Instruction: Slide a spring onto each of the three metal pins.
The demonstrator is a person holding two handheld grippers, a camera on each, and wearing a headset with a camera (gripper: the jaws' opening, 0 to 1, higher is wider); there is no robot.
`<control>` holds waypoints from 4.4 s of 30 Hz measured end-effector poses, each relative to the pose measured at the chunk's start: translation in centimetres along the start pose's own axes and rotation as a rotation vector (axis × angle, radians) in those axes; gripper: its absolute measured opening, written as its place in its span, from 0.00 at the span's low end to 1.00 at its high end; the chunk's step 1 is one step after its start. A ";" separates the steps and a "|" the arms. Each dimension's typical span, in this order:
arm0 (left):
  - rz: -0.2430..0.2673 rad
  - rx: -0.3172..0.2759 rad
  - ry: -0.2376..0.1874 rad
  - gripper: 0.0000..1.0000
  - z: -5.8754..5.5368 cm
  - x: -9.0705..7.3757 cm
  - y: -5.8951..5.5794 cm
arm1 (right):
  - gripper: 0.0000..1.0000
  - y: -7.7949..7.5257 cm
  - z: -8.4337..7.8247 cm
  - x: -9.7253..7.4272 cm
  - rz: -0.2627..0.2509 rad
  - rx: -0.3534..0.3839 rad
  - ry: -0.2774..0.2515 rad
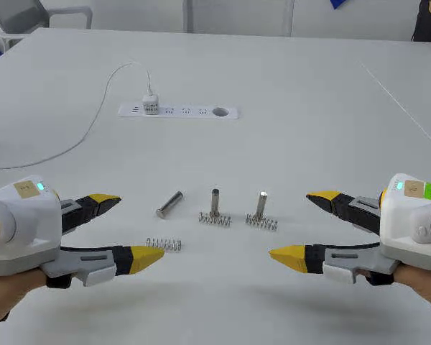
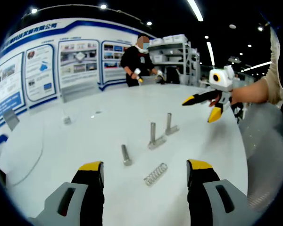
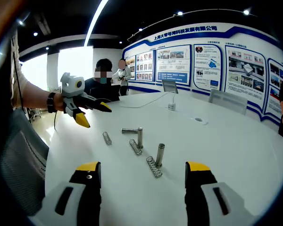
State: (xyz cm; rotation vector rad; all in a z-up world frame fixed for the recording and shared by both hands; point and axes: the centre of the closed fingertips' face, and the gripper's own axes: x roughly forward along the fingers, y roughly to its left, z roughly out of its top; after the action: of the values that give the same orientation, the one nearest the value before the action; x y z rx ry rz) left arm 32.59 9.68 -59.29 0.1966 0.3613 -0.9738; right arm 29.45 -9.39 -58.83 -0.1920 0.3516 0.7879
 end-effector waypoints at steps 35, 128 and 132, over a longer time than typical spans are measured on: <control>0.046 0.016 0.129 0.47 1.6 4.7 4.2 | 0.73 -0.4 -0.3 -0.3 -0.011 -0.021 0.018; 0.088 0.021 0.607 0.10 -2.2 11.2 5.1 | 0.73 -1.6 -0.1 -0.9 -0.039 -0.041 0.014; 0.093 0.001 0.624 0.10 -2.3 11.2 5.1 | 0.73 -1.6 -0.1 -0.9 -0.039 -0.042 0.015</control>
State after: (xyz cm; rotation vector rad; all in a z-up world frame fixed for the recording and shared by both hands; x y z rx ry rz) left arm 42.12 4.61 -65.69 0.5173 0.9136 -0.8048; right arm 30.02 -11.10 -58.55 -0.2431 0.3445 0.7560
